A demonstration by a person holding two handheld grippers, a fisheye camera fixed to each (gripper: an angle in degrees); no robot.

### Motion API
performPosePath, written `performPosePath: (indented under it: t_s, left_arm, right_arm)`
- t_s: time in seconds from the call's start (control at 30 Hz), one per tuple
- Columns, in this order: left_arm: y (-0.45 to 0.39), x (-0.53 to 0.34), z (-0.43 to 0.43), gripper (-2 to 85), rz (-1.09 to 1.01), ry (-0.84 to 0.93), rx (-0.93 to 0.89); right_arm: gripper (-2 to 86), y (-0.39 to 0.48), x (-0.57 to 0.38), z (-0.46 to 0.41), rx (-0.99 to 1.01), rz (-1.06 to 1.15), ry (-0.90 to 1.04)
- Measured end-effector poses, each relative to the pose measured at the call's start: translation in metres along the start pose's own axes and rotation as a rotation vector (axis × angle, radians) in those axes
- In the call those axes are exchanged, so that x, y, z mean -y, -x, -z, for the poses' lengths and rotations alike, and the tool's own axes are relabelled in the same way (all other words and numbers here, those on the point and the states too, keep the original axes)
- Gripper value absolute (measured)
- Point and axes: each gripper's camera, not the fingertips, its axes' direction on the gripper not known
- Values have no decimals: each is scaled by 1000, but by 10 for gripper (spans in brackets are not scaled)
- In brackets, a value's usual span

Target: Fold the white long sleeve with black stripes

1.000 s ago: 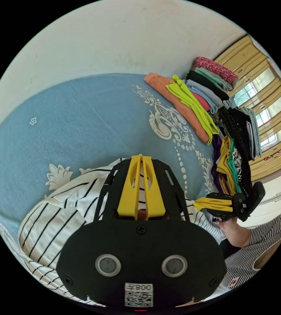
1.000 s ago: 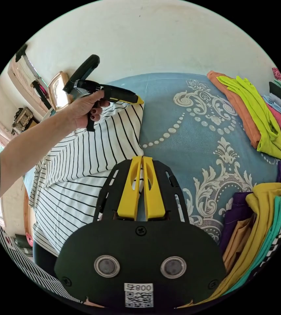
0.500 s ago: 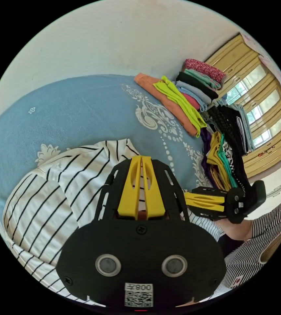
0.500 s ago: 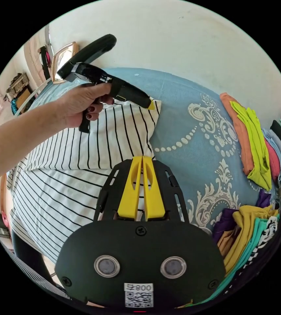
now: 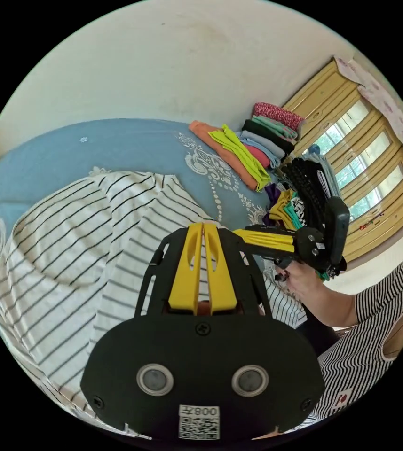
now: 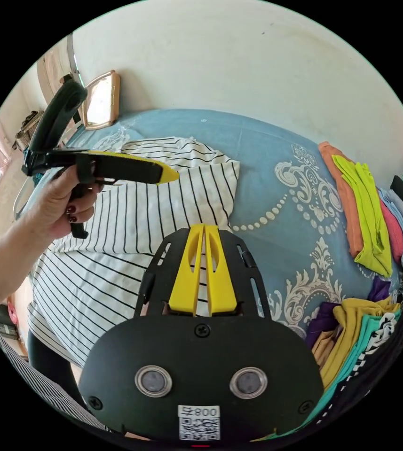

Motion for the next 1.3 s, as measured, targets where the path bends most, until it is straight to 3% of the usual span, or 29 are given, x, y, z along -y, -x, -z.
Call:
performPosePath:
  t_s: [0.13,0.3,0.5,0.77,0.93,1.03,1.13,1.3]
  left_arm:
    - [7,-110,114,30,244,-117,78]
    - [-12,-309,280,63,743,-247,336]
    - [-80,-413,347,71,999,-223,503]
    - [-146,-420,368,15,1006,-231,489]
    - [-203,-409,401,9,958,-377,389]
    - [-238,-393,403,15,914,-284,484]
    - [-247,-391,387,14,926,-151,459]
    - [-305,-385,413,8,903,-262,440]
  right_arm:
    - [1,50,0,-12,145,100,5]
    - [1,141,3,-36,329,264,26]
    - [1,250,-3,-90,437,428,138]
    - [1,323,-27,-156,442,511,279]
    - [2,357,-32,-162,579,554,289]
    - [3,387,-35,-160,620,602,262]
    - [7,412,-42,-170,641,637,270]
    - [23,436,-56,-193,703,653,313]
